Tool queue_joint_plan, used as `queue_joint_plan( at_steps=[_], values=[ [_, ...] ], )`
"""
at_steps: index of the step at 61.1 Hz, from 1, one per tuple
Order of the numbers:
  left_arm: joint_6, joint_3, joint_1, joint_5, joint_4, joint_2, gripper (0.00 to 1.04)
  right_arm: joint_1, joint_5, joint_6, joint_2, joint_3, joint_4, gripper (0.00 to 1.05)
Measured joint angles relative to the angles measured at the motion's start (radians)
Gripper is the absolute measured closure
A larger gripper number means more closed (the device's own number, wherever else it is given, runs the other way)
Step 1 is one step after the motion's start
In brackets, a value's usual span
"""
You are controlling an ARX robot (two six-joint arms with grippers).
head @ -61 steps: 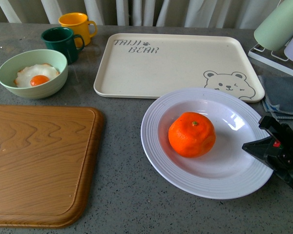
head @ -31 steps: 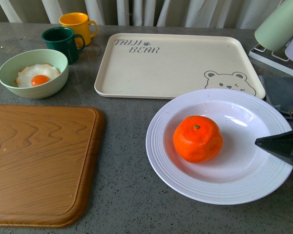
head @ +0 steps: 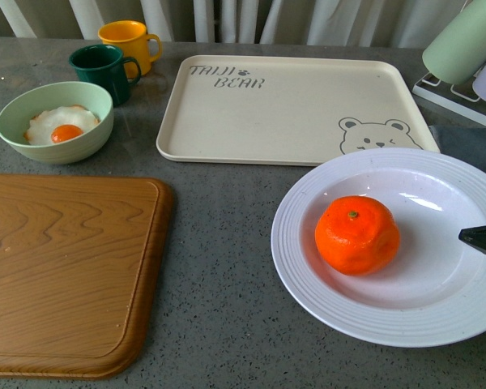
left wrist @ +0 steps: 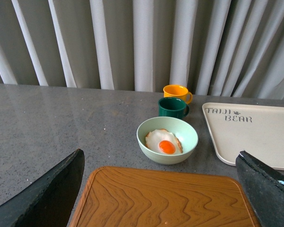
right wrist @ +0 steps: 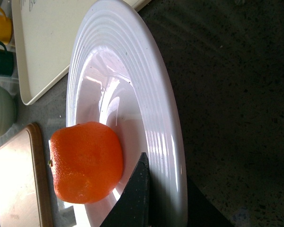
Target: Place orange and plate with both arms
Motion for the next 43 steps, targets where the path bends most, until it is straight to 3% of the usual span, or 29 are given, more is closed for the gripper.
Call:
queue_joint_plan(
  at_steps=[43],
  values=[
    [0.000,0.000,0.000,0.000,0.000,0.000,0.09,0.044,-0.063,0.034,-0.060,0.043,0.007,1.01]
  ],
)
